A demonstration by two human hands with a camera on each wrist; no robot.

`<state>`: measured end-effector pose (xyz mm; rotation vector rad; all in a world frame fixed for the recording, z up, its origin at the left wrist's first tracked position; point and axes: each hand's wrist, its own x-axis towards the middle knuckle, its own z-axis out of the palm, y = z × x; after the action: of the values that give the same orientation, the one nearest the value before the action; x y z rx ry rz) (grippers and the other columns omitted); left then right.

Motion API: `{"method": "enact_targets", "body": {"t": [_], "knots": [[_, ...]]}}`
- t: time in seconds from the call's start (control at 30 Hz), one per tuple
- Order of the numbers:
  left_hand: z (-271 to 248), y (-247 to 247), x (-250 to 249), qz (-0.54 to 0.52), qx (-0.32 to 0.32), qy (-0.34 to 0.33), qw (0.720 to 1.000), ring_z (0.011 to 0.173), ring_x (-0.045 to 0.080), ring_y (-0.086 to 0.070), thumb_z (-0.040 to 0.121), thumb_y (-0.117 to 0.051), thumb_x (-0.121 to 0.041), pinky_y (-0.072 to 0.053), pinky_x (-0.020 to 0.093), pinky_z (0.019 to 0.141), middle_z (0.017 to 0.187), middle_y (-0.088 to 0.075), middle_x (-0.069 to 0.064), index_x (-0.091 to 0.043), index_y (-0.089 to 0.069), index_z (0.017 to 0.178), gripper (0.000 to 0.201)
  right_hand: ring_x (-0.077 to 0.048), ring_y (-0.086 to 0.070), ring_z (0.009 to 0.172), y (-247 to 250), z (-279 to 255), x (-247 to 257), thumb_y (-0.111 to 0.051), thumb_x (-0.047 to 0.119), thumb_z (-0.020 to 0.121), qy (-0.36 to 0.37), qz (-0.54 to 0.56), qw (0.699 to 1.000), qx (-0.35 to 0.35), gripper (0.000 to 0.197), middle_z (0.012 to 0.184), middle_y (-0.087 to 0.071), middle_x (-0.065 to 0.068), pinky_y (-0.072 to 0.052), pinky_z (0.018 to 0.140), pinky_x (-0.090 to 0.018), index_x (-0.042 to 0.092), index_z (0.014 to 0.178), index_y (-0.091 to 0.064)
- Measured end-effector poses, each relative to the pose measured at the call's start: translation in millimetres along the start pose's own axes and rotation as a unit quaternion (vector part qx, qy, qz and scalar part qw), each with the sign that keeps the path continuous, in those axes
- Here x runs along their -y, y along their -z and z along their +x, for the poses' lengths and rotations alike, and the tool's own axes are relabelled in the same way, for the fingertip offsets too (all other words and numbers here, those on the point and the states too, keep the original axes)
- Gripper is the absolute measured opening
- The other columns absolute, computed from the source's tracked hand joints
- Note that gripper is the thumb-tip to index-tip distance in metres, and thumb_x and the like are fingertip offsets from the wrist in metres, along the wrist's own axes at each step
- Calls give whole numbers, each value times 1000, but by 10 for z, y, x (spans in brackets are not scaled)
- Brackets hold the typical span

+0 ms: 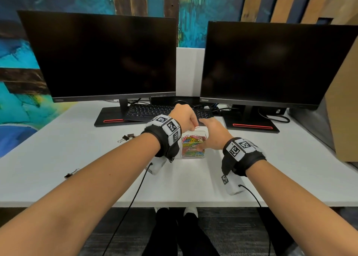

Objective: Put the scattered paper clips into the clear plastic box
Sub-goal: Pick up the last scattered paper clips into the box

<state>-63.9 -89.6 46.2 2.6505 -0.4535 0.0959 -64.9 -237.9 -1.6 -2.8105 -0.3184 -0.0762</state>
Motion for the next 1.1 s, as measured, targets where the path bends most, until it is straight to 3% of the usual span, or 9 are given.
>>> {"method": "enact_targets", "body": {"t": [0.3, 0.53, 0.73, 0.83, 0.9, 0.97, 1.0, 1.03, 1.1], "knots": [[133, -206, 12, -4, 15, 22, 1000, 99, 16, -68, 81, -71, -3, -54, 33, 92, 104, -72, 5, -13, -71, 106, 27, -25, -33, 134, 89, -143, -193, -86, 40, 59, -2, 6, 1000, -22, 108, 144, -32, -7, -36, 107, -46, 21, 146, -25], [29, -114, 190, -12, -25, 21, 999, 97, 15, -68, 82, -68, -3, -55, 33, 91, 101, -73, 5, -11, -71, 104, 23, -23, -42, 126, -2, -114, -42, -85, 24, 64, 39, 34, 999, 1, 91, 138, -38, -5, -40, 105, -37, 18, 141, -37], [-203, 23, 475, 8, -63, 73, 995, 97, 17, -66, 87, -63, -14, -55, 33, 91, 106, -71, 3, -18, -71, 105, 20, -23, -51, 118, -57, 28, 82, -77, 24, 75, 10, -14, 999, 29, 70, 132, -50, -5, -46, 100, -42, 19, 136, -45], [-363, 85, 676, 51, -72, 117, 989, 102, 21, -64, 89, -59, -21, -54, 34, 89, 112, -67, 3, -21, -67, 112, 24, -26, -45, 124, -75, 43, 179, -74, 30, 77, -26, -90, 995, 15, 68, 136, -42, -8, -42, 101, -46, 19, 135, -41], [-460, 150, 809, 82, -70, 149, 983, 103, 25, -63, 90, -57, -23, -52, 34, 88, 113, -66, 7, -18, -66, 115, 27, -29, -36, 130, -105, 27, 295, -73, 38, 75, -16, -135, 990, -30, 75, 140, -33, -9, -36, 104, -50, 18, 137, -35], [-544, 236, 1014, 130, -37, 198, 971, 101, 29, -62, 89, -56, -25, -51, 33, 85, 110, -66, 9, -11, -68, 103, 23, -30, -34, 129, -108, -25, 467, -70, 35, 77, 33, -142, 984, -99, 69, 139, -32, -10, -34, 103, -49, 16, 135, -37], [-592, 286, 1107, 157, -12, 231, 960, 94, 29, -61, 88, -55, -30, -51, 32, 81, 104, -65, 8, -12, -65, 87, 21, -29, -36, 125, -106, -52, 566, -67, 31, 79, 64, -136, 980, -134, 60, 135, -35, -9, -36, 99, -46, 15, 131, -42], [-629, 332, 1251, 183, 15, 265, 947, 84, 28, -60, 85, -56, -38, -50, 29, 75, 94, -64, 6, -15, -58, 71, 27, -28, -40, 119, -105, -73, 667, -64, 27, 81, 95, -126, 975, -159, 51, 129, -39, -8, -39, 94, -43, 15, 127, -47], [-684, 385, 1526, 214, 80, 300, 926, 68, 23, -58, 69, -67, -57, -51, 24, 67, 74, -60, 0, -22, -51, 59, 40, -28, -46, 110, -129, -107, 860, -60, 21, 85, 142, -84, 974, -158, 38, 120, -43, -8, -46, 86, -40, 13, 121, -53]]}}
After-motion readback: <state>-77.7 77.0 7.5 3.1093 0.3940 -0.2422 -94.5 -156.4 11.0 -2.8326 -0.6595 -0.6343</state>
